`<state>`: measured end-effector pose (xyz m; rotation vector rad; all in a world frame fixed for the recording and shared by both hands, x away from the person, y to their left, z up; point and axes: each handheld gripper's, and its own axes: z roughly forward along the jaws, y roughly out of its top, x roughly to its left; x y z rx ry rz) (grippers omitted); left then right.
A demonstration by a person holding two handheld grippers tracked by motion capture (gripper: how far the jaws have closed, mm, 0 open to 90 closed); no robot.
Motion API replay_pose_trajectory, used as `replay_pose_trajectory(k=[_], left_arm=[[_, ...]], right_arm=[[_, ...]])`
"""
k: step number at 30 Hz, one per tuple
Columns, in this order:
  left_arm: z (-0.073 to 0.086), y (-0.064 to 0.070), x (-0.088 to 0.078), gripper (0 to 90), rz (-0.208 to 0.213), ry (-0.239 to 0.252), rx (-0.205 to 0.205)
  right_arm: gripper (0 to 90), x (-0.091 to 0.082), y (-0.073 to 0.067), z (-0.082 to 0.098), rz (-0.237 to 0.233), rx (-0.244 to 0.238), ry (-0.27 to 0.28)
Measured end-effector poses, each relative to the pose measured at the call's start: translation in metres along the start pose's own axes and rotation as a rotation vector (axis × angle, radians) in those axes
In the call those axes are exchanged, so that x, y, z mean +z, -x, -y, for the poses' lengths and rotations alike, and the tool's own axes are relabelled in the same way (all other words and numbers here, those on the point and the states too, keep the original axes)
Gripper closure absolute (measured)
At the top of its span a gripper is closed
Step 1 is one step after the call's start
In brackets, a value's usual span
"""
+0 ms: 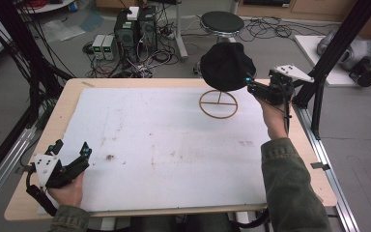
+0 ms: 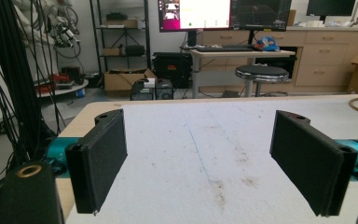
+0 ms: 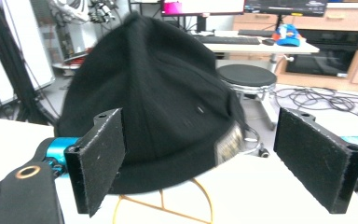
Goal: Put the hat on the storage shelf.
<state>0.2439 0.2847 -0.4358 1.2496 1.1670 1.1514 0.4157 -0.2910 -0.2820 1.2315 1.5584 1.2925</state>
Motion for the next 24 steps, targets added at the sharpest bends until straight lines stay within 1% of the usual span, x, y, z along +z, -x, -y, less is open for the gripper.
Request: replay_pose_trajectory(k=[2, 4, 6, 10, 11, 13, 16, 17, 19, 20, 21, 23, 24], left_arm=[[0.0, 0.0, 0.0, 18.8, -0.003, 0.0, -0.002], [0.0, 0.0, 0.0, 18.8, -0.003, -0.001, -0.001], [0.0, 0.0, 0.0, 18.6, -0.001, -0.001, -0.004], [0.0, 0.001, 0.002, 17.9, 0.0, -0.004, -0.01], [0.0, 0.001, 0.001, 17.9, 0.0, -0.005, -0.01], [0.0, 0.001, 0.001, 17.8, -0.001, -0.005, -0.022], [0.0, 0.001, 0.001, 17.7, -0.002, -0.005, -0.018], [0.0, 0.002, 0.001, 17.7, -0.003, -0.006, -0.021], [0.0, 0.001, 0.001, 17.7, -0.003, -0.01, -0.021], [0.0, 0.001, 0.001, 17.7, -0.004, -0.012, -0.02], [0.0, 0.001, 0.001, 17.7, -0.005, -0.013, -0.02], [0.0, 0.001, 0.002, 17.7, -0.004, -0.014, -0.021], [0.0, 0.001, 0.002, 17.7, -0.004, -0.016, -0.024]], right_arm=[[16.0, -0.006, 0.003, 0.005, 0.006, 0.013, -0.003], [16.0, -0.015, 0.006, 0.012, 0.02, 0.014, 0.005], [15.9, -0.022, 0.008, 0.017, 0.019, 0.013, 0.006], [15.9, -0.038, 0.009, 0.03, 0.025, 0.029, 0.002], [15.9, -0.042, 0.01, 0.033, 0.025, 0.032, 0.005], [15.9, -0.049, 0.011, 0.036, 0.033, 0.021, 0.011], [15.8, -0.057, 0.013, 0.04, 0.044, 0.029, 0.016], [15.1, -0.06, 0.014, 0.042, 0.061, 0.023, 0.016], [14.7, -0.065, 0.016, 0.046, 0.081, 0.018, 0.009], [14.5, -0.067, 0.017, 0.048, 0.087, 0.022, 0.005], [14.5, -0.071, 0.018, 0.052, 0.097, 0.03, 0.013], [14.0, -0.075, 0.018, 0.06, 0.103, 0.028, 0.01], [13.5, -0.077, 0.019, 0.062, 0.105, 0.026, -0.002]])
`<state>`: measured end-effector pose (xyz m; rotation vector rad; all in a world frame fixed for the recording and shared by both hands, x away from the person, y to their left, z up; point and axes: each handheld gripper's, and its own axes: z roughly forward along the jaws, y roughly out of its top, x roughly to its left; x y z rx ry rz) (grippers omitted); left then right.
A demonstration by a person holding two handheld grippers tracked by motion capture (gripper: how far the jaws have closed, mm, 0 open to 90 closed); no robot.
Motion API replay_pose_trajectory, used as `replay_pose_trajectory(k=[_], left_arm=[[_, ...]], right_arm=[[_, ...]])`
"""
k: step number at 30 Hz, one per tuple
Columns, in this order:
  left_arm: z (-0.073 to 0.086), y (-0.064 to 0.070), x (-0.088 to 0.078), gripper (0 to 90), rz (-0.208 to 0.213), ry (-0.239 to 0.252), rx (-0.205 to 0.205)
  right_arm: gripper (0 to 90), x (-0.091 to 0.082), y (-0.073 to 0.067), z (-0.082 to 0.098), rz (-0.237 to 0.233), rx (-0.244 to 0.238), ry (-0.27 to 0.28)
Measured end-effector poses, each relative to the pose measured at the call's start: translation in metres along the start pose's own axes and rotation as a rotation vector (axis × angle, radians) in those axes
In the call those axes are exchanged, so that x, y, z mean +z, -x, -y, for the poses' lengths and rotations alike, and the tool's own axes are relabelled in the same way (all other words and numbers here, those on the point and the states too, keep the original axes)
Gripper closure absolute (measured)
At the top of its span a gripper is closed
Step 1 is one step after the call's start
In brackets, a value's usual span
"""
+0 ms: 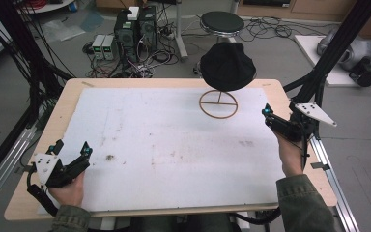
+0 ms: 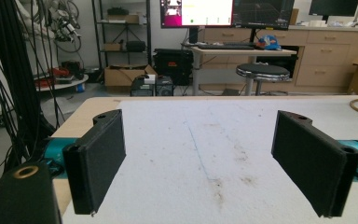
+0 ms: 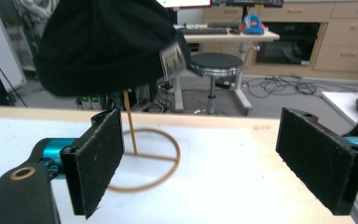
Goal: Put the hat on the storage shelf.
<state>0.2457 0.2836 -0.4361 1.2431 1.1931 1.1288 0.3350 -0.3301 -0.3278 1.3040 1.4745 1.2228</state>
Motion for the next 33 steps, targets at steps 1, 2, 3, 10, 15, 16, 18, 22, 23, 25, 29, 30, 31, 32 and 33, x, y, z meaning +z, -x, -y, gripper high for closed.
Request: replay_pose_trajectory(k=[1, 2, 3, 10, 15, 16, 18, 22, 23, 25, 29, 30, 31, 32, 33], left_arm=[[0.0, 0.0, 0.0, 17.6, 0.0, -0.003, -0.001], [0.0, 0.0, 0.0, 17.7, 0.0, -0.004, -0.002], [0.0, 0.0, 0.0, 17.6, 0.0, -0.002, -0.005], [0.0, -0.001, 0.0, 17.6, -0.002, -0.01, -0.013], [0.001, -0.002, 0.0, 17.3, -0.006, -0.016, -0.016], [0.001, -0.002, 0.0, 17.4, -0.004, -0.017, -0.016], [0.001, -0.002, 0.001, 17.4, -0.007, -0.022, -0.015], [0.001, -0.002, 0.001, 17.4, -0.011, -0.02, -0.021], [0.001, -0.002, 0.001, 17.4, -0.011, -0.023, -0.02], [0.001, -0.003, 0.001, 17.4, -0.012, -0.025, -0.019], [0.001, -0.002, 0.001, 17.4, -0.015, -0.022, -0.019], [0.001, -0.002, 0.001, 17.4, -0.016, -0.024, -0.017], [0.001, -0.002, 0.001, 17.4, -0.016, -0.028, -0.016], [0.001, -0.002, 0.001, 17.4, -0.014, -0.03, -0.017], [0.001, -0.002, 0.001, 17.5, -0.014, -0.03, -0.017]], right_arm=[[13.5, -0.002, 0.001, 0.004, 0.0, 0.002, 0.007], [13.5, -0.005, 0.001, 0.008, 0.003, 0.004, 0.018], [13.5, -0.007, 0.001, 0.012, 0.005, 0.006, 0.018], [13.5, -0.015, 0.003, 0.035, 0.01, 0.025, 0.006], [13.1, -0.019, 0.006, 0.05, 0.009, 0.044, 0.001], [12.8, -0.019, 0.007, 0.055, 0.005, 0.038, -0.003], [12.9, -0.019, 0.007, 0.061, 0.01, 0.033, -0.007], [12.9, -0.02, 0.008, 0.072, 0.025, 0.037, -0.004], [12.9, -0.021, 0.008, 0.074, 0.031, 0.038, -0.003], [12.9, -0.021, 0.009, 0.079, 0.039, 0.03, -0.006], [12.9, -0.021, 0.01, 0.089, 0.049, 0.018, 0.005], [12.9, -0.021, 0.01, 0.092, 0.051, 0.018, 0.008], [12.9, -0.021, 0.009, 0.094, 0.053, 0.025, 0.005], [12.9, -0.021, 0.009, 0.096, 0.051, 0.023, 0.008], [12.9, -0.021, 0.009, 0.099, 0.051, 0.021, 0.011]])
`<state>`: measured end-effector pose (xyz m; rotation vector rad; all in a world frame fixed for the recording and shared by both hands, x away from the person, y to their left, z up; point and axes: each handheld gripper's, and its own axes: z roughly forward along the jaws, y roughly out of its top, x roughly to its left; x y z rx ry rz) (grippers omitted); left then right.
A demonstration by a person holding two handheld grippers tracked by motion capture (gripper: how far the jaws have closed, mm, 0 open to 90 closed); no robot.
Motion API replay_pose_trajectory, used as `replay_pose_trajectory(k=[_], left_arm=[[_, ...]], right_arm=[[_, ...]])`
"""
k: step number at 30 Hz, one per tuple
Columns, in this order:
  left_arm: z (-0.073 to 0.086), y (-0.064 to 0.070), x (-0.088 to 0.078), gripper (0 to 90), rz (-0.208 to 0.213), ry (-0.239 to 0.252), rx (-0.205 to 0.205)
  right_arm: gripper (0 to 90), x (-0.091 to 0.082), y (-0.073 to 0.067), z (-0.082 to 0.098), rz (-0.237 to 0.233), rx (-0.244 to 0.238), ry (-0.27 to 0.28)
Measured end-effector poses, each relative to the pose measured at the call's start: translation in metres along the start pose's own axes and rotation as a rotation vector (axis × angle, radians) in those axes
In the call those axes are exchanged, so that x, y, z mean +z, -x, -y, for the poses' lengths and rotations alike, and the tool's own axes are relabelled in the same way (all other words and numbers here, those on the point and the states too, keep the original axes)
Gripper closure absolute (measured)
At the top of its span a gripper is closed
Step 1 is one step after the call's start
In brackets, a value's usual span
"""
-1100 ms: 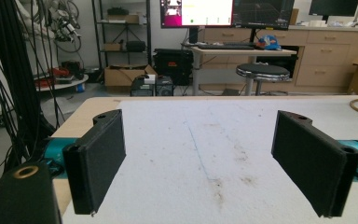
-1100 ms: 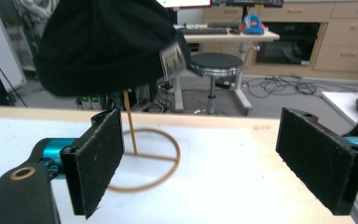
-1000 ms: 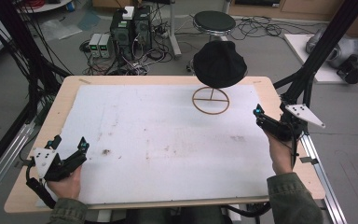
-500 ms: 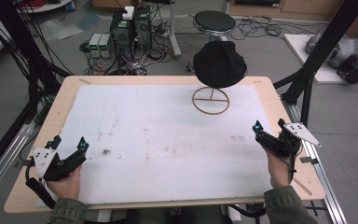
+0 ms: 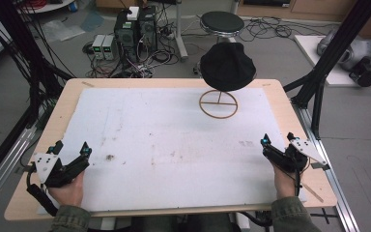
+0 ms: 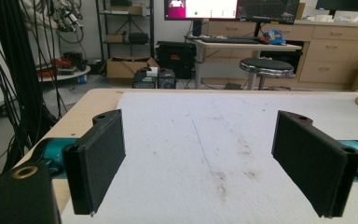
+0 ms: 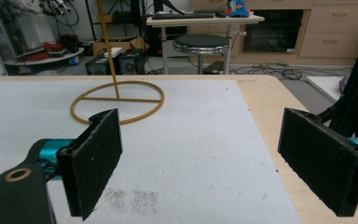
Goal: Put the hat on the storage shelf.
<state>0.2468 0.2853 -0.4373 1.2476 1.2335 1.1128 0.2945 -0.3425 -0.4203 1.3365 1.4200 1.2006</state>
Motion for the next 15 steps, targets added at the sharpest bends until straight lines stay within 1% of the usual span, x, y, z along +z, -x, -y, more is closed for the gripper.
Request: replay_pose_trajectory(k=[2, 5, 7, 15], left_arm=[[0.0, 0.0, 0.0002, 17.5, -0.001, 0.001, -0.001], [0.0002, -0.0001, 0.0006, 17.5, -0.002, 0.001, -0.003], [0.0001, -0.0002, 0.0004, 17.5, -0.002, 0.002, -0.001], [-0.0001, 0.0002, 0.0003, 17.5, -0.001, 0.001, -0.001]], right_arm=[[12.9, -0.0003, -0.0006, 0.0035, -0.003, 0.012, 0.004], [12.9, -0.0007, 0.0, 0.0045, 0.0, -0.005, 0.008], [12.9, -0.0011, -0.0004, 0.0046, 0.0, -0.005, 0.02], [12.9, -0.0017, -0.0008, 0.0046, 0.008, -0.002, 0.025]])
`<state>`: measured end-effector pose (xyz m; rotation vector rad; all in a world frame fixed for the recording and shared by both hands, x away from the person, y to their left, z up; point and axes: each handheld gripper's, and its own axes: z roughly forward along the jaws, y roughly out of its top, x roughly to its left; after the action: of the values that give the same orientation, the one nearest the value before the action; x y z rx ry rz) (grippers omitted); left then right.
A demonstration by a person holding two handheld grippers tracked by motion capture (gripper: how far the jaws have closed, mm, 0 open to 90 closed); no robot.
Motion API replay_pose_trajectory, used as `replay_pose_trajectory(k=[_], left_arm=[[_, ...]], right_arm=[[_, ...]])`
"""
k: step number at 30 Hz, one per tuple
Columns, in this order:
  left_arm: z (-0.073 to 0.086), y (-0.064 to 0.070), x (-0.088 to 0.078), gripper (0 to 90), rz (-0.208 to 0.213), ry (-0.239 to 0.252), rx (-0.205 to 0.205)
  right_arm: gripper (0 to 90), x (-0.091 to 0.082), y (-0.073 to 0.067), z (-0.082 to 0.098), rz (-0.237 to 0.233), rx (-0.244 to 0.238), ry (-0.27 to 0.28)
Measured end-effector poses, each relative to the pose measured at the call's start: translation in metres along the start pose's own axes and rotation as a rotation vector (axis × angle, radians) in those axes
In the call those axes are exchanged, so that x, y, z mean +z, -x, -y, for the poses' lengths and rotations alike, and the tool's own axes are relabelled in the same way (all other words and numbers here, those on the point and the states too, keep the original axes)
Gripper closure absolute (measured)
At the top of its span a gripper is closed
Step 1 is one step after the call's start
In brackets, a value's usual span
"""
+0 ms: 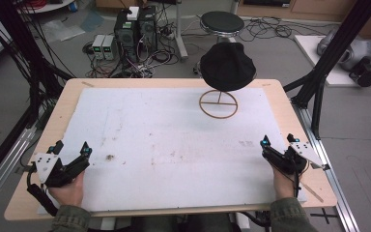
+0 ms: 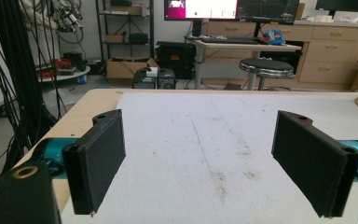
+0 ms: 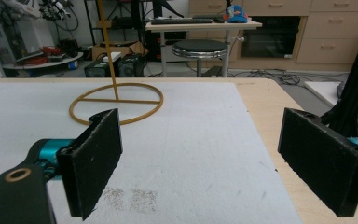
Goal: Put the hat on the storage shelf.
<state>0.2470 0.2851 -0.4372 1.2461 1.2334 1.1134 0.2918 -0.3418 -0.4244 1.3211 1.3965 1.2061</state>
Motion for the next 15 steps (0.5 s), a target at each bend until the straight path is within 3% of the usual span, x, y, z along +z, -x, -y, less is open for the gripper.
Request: replay_pose_trajectory(k=[15], left_arm=[[0.0003, 0.0005, 0.0009, 17.6, 0.006, -0.004, 0.007]], right_arm=[[12.8, 0.0009, -0.005, 0.0057, 0.01, -0.052, 0.002]])
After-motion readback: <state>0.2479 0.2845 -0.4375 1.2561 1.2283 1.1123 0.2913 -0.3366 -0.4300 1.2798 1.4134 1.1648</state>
